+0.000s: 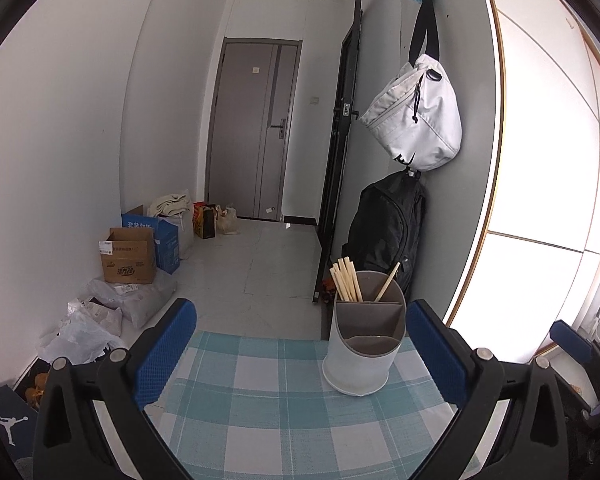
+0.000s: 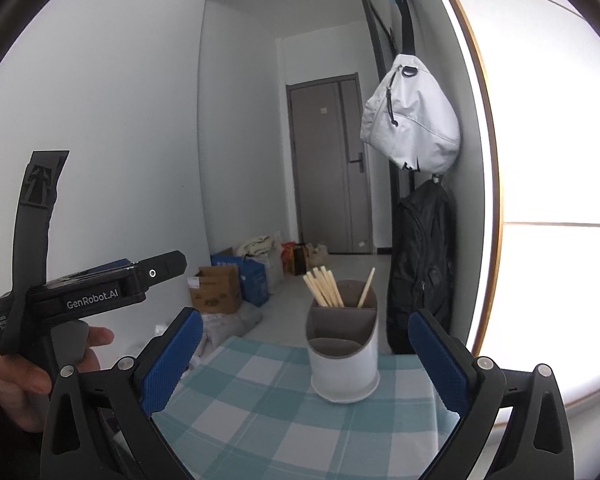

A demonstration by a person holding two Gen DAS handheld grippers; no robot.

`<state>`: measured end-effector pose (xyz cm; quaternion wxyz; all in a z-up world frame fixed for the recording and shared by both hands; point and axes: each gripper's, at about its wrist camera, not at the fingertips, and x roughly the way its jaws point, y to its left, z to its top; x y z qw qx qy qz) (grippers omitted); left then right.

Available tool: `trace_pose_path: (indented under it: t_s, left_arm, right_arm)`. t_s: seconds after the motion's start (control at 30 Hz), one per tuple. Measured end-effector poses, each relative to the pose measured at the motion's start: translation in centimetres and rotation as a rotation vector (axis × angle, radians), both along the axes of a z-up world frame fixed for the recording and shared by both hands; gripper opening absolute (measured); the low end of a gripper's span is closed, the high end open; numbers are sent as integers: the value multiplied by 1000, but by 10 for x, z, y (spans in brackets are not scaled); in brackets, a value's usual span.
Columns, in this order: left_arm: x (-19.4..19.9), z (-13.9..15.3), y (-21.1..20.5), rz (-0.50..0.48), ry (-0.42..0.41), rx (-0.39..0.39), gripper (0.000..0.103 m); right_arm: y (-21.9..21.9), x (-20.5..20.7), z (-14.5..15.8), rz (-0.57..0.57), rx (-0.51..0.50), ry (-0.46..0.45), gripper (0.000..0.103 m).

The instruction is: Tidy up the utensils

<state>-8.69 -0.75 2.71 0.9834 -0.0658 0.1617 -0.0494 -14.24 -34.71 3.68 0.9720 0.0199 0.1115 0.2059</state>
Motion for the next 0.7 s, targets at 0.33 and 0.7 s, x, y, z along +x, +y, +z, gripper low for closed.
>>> trace_pose_path:
  t_s: [0.33,0.7]
  left_arm:
    - [32,-40,8,36,92,9,102]
    - [46,-44,1,20,158,24,102]
  right_arm:
    - [8,33,-28,-68,21,61,103]
    - [-3,53,-38,-61,78,111,103]
